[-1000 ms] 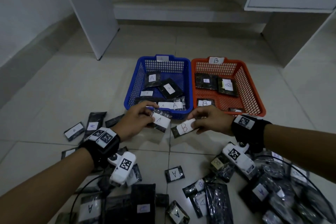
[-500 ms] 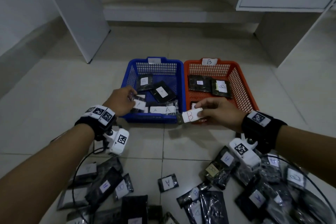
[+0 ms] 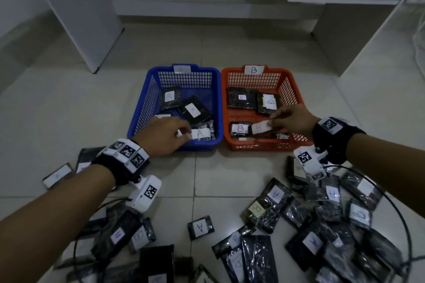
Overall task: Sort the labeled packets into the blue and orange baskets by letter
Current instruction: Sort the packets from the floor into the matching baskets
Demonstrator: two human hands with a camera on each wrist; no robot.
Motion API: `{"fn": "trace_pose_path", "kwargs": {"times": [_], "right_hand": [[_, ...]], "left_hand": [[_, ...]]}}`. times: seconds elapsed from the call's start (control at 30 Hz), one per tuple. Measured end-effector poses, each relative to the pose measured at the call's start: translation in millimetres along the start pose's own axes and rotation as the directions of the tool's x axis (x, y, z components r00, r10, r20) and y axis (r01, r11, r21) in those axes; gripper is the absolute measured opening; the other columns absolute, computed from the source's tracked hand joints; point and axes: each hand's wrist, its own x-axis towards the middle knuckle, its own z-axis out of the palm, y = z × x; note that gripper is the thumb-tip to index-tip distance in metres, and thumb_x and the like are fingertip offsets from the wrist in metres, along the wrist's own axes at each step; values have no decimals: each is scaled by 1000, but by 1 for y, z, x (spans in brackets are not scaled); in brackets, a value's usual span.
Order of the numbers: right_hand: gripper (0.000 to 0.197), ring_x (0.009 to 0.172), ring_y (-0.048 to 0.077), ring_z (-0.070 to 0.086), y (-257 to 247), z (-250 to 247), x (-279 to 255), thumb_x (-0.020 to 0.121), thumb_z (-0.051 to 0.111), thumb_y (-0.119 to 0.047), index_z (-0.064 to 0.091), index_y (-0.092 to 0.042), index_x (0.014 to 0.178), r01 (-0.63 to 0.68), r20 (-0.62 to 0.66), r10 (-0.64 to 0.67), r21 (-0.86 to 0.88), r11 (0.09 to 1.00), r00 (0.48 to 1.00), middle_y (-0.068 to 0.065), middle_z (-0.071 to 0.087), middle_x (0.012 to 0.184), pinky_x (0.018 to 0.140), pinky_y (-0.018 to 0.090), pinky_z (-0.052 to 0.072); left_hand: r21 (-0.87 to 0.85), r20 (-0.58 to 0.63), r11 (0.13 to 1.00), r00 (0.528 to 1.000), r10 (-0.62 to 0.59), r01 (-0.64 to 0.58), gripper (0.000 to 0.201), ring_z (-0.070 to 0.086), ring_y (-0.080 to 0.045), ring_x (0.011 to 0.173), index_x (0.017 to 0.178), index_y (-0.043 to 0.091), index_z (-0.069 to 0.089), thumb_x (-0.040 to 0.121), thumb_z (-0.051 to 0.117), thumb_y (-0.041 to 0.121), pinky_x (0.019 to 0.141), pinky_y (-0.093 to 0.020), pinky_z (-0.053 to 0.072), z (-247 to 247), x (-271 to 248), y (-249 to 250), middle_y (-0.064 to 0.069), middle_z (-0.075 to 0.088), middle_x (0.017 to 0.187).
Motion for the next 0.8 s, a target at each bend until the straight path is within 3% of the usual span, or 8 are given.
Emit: {"fn": "trace_pose_path", "kwargs": {"times": [0.13,0.27,0.37,0.43,0.53,0.6,0.73,0.8], "right_hand": [[4,87,16,68,2,10,5,86,76,-12,74,-14,89,78,145,-48,-211,974,988,1,74,93,86,33,54],[7,91,21,68,6,10,10,89,70,-16,76,-12,88,111,119,-65,-439,891,991,4,74,93,86,35,53],[15,91,18,64,-2,6,5,94,62,-15,76,-10,98,135,59,-122,-463,876,991,5,73,102,80,29,45],[15,91,15,62,-10,6,-4,93,61,-10,75,-12,100,227,49,-229,-434,872,972,4,72,105,82,28,44],[10,84,12,64,-22,21,-33,92,64,-12,72,-17,96,407,13,-434,-373,833,901,-1,71,96,81,33,54],[8,83,12,65,-28,39,-60,91,66,-14,71,-19,95,507,127,-496,-353,787,859,-4,71,93,81,38,57],[35,101,13,61,-22,71,-107,92,64,-39,65,-21,122,577,645,-183,-475,665,742,-5,64,117,91,36,54],[52,113,18,54,-8,80,-119,87,68,-48,59,-24,132,647,737,-56,-551,527,674,-2,58,127,93,33,49]], "left_hand": [[46,12,998,999,52,-52,24,58,-15,103,113,31,63,93,59,44,97,-45,43,14,-8,16,9,63,112],[28,-61,999,997,42,-40,26,53,-15,111,116,31,61,92,62,39,96,-39,35,18,-14,15,8,59,116],[88,-216,993,972,98,-81,22,54,-14,101,109,29,63,88,66,34,90,-34,31,19,-23,25,10,57,104],[49,-260,982,947,189,-182,15,55,-12,87,100,27,62,86,66,28,82,-34,39,18,-32,38,12,55,91],[-189,67,952,964,259,-242,13,55,-2,78,103,27,62,90,63,30,72,-31,51,21,-43,57,16,57,85],[-165,357,966,901,245,-197,23,55,0,81,111,31,60,91,61,42,74,-28,51,30,-51,68,18,57,92],[-70,551,985,817,167,-154,52,54,-9,92,125,32,53,82,67,58,81,-31,51,61,-68,77,12,56,105],[-15,598,987,789,139,-162,62,55,-16,98,128,32,48,78,70,62,85,-35,51,73,-75,78,7,57,112]]}}
